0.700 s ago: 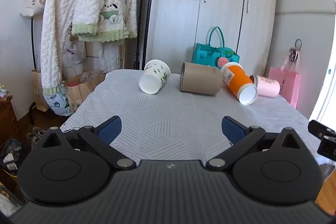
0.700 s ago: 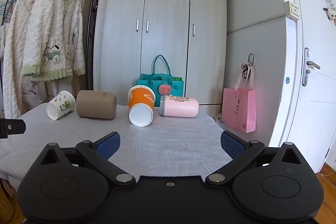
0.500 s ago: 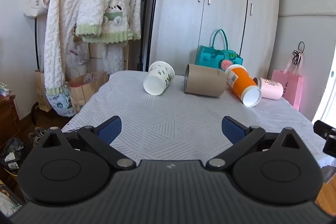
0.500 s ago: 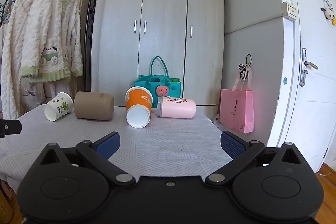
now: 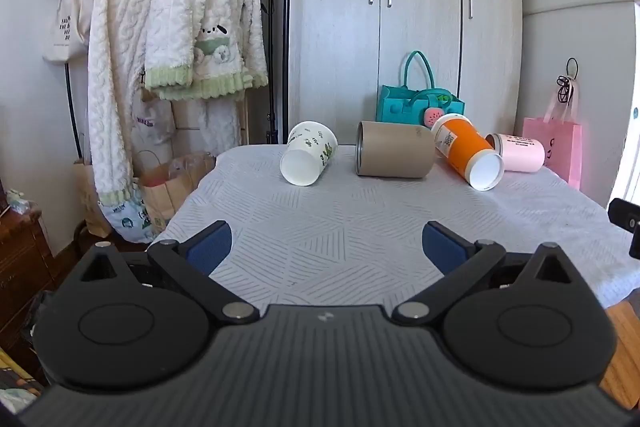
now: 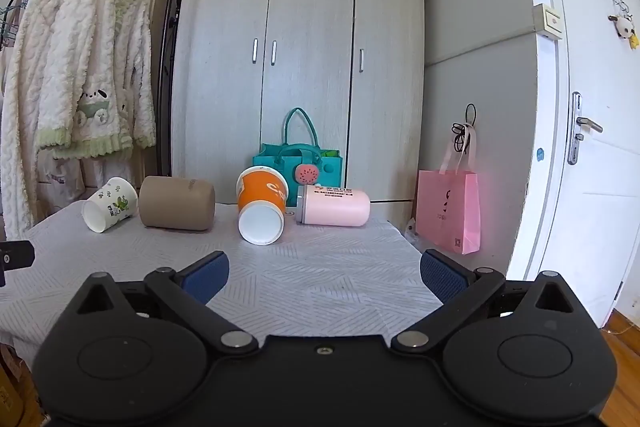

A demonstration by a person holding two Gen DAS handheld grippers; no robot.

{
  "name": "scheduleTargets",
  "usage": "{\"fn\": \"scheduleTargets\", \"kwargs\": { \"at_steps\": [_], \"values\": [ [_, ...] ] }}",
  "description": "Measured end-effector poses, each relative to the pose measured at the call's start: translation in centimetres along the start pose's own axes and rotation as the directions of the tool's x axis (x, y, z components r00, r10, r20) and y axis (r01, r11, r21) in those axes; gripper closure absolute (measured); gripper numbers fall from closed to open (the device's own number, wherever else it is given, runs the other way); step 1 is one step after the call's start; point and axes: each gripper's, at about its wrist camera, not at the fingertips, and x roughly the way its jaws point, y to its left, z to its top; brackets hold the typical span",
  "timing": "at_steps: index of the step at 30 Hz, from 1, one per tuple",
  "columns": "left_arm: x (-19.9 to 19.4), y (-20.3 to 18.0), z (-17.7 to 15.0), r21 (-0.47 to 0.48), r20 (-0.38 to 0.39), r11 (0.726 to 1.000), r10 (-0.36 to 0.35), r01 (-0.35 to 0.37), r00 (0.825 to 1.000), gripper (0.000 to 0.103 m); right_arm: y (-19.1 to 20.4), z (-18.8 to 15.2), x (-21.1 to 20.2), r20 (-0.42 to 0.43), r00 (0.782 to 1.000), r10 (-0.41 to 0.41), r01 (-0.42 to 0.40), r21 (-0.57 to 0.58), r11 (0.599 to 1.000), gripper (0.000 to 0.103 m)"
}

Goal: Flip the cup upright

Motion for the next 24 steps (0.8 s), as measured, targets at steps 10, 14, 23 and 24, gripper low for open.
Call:
{"fn": "scheduleTargets", "kwargs": {
  "at_steps": [10, 14, 23, 24],
  "values": [
    [-0.36, -0.07, -0.17, -0.007, -0.006, 0.997, -0.075, 0.075, 0.997, 0.000, -0.05, -0.15, -0.06, 0.000, 1.000, -0.004, 0.004, 0.001, 1.000, 0.000],
    [-0.38, -0.11, -0.12, -0.007, -0.011, 0.997, -0.076, 0.076, 0.997, 0.000, 0.09, -0.12, 0.14, -0.004, 1.000, -0.008, 0.008, 0.001, 1.000, 0.000],
    [-0.23, -0.02, -0.07, 0.002, -0.019, 0.998, -0.062, 0.062, 0.998, 0.000, 0.00, -0.18, 0.13, -0.002, 1.000, -0.018, 0.018, 0.002, 1.000, 0.000],
    [-0.23, 0.00, -0.07, 0.001, -0.021, 0.998, -0.061, 0.061, 0.998, 0.000, -0.01, -0.18, 0.13, -0.001, 1.000, -0.019, 0.019, 0.002, 1.000, 0.000]
  ]
}}
